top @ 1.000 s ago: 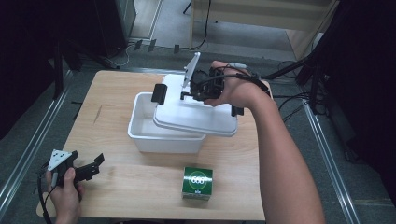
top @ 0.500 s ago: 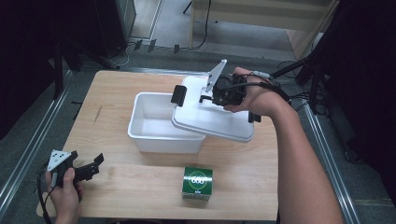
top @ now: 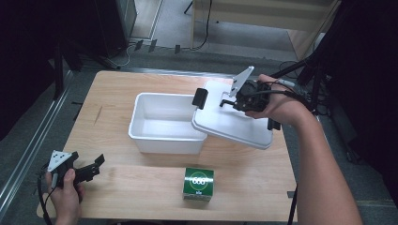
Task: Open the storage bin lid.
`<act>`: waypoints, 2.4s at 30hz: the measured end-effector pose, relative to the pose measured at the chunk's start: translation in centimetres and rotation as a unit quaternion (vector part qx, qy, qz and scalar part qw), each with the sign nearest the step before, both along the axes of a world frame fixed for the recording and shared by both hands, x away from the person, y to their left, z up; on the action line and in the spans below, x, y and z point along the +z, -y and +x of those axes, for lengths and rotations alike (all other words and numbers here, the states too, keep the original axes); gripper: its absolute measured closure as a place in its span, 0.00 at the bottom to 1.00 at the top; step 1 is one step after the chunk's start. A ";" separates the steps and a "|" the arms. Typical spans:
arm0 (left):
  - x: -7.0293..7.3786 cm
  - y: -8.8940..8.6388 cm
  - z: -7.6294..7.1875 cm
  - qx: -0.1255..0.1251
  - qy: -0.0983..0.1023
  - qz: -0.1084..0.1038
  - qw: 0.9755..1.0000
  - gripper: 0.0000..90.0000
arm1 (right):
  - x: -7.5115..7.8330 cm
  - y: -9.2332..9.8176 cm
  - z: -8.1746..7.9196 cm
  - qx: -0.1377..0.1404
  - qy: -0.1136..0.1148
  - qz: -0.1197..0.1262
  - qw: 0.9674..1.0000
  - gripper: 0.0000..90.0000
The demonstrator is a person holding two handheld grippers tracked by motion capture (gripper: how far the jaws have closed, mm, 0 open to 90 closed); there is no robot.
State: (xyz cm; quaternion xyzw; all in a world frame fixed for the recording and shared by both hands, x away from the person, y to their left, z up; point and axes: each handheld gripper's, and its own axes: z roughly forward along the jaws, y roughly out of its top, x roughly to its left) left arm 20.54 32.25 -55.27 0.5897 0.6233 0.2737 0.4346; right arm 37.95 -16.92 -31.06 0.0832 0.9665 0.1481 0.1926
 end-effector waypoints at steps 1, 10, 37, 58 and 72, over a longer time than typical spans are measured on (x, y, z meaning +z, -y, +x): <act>0.0 0.0 0.0 0.000 0.000 0.000 1.000 0.00 | 0.0 0.4 0.0 -0.006 -0.002 0.000 1.000 0.95; 0.0 0.0 0.0 0.000 0.000 0.001 1.000 0.00 | -1.0 3.3 -0.1 -0.037 -0.008 0.005 0.999 0.95; 0.0 0.0 0.0 -0.001 -0.002 0.000 1.000 0.00 | -6.0 7.5 -0.1 -0.085 -0.029 0.011 0.996 0.95; 0.0 0.1 -0.1 -0.001 -0.004 0.003 1.000 0.00 | -11.9 7.7 0.1 -0.102 -0.047 0.016 0.994 0.95; 0.0 0.1 -0.1 0.001 -0.002 0.002 1.000 0.00 | -14.5 7.2 0.0 -0.106 -0.050 0.015 0.993 0.95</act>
